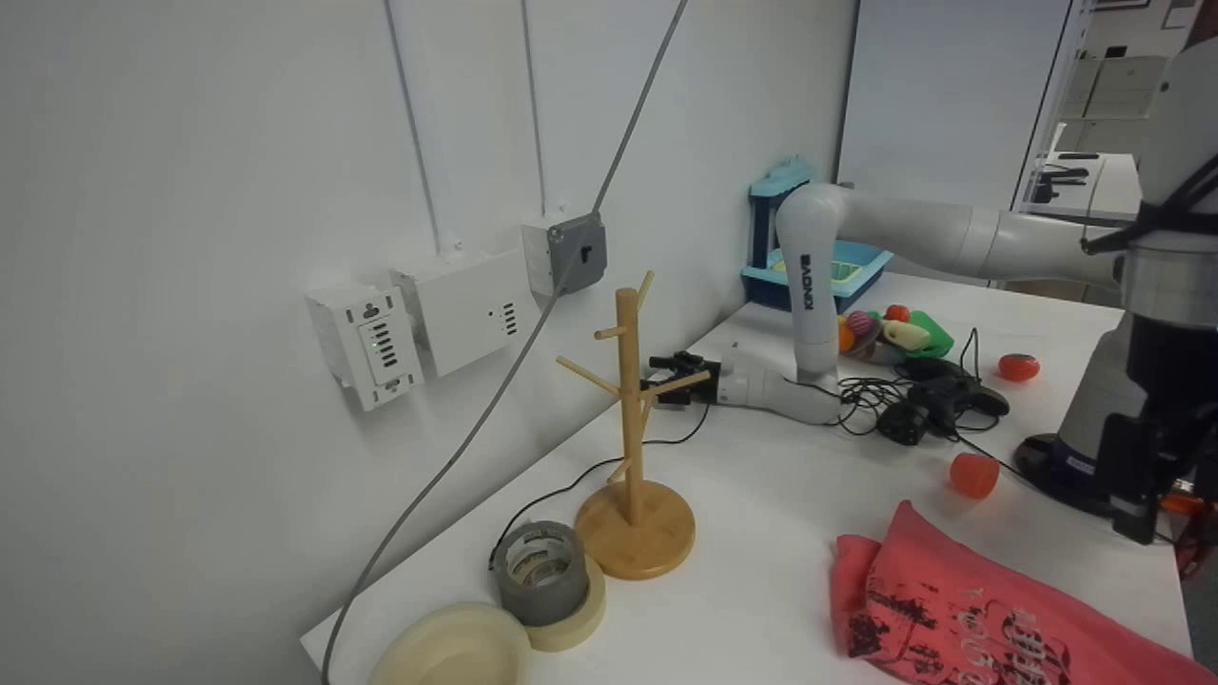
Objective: Lift the sweatshirt and place it on the table
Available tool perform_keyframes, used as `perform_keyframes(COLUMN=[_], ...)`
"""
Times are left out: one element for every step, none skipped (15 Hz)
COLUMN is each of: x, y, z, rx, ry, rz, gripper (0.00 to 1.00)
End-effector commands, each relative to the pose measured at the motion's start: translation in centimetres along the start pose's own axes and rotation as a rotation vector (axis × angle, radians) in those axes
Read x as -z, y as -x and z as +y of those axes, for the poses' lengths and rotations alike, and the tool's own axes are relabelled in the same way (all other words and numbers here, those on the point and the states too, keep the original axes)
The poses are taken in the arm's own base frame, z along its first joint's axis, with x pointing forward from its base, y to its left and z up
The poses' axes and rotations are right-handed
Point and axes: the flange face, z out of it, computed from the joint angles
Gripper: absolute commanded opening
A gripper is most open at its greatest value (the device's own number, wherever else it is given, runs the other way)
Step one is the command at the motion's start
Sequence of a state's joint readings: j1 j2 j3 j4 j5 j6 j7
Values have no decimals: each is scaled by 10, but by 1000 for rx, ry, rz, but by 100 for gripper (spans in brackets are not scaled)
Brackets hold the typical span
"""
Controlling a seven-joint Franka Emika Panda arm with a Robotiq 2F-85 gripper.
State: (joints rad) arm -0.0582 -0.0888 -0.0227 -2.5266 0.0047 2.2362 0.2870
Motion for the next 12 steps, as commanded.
perform_keyframes(x=[-35,-45,-53,-60,-66,-71,-77,-81,-83,-81,-78,-71], y=[5,8,10,10,10,11,10,7,3,-4,-11,-19], z=[26,30,34,37,39,41,43,44,44,39,34,25], rx=[-31,-27,-24,-21,-7,9,35,52,65,79,91,103], ry=[43,46,46,45,34,31,22,15,5,1,2,-1], rz=[-70,-94,-110,-126,-143,-153,-159,-166,-167,-157,-141,-120], gripper=[100,100,100,100,100,100,100,100,100,100,100,100])
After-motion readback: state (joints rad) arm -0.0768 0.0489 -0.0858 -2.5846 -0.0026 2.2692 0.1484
